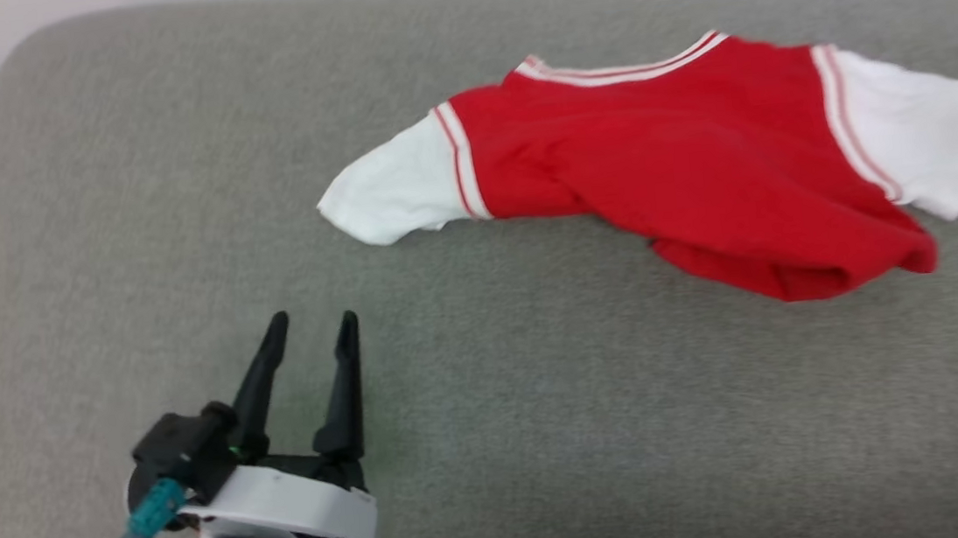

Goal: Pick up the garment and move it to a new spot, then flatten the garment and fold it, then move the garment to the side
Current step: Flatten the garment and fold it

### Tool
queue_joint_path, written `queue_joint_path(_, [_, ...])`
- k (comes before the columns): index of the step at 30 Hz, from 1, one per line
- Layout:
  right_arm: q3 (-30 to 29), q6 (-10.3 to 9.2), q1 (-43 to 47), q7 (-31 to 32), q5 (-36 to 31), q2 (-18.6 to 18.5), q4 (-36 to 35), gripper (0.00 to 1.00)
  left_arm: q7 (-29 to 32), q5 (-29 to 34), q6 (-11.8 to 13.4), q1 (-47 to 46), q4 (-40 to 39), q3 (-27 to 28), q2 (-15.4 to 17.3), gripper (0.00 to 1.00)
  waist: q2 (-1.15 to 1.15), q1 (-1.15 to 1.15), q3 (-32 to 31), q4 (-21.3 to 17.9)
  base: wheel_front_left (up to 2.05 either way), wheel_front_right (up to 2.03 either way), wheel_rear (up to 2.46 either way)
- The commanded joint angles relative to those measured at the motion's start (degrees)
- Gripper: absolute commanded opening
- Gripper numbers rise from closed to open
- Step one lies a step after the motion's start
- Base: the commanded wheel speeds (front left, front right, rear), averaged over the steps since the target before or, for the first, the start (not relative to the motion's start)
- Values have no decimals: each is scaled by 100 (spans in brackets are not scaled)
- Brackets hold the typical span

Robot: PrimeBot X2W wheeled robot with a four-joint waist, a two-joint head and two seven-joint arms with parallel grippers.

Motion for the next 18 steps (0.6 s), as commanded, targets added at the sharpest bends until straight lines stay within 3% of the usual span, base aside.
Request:
queue_joint_path(1, [-16, -6, -256, 73, -155, -89, 173, 100, 0, 159, -85, 28, -13, 60, -116, 100, 0, 0, 488, 471, 0, 0, 0])
queue_joint_path(9, [-89, -6, -1386, 196, -896, -141, 1280, 100, 0, 698, -584, -187, -25, 343, -717, 100, 0, 0, 1102, 976, 0, 0, 0])
queue_joint_path(18, [116, 1, -1553, 595, -1273, 205, 2267, 100, -1, 1026, -832, -239, -102, 710, -1071, 100, 0, 0, 1329, 967, 0, 0, 0])
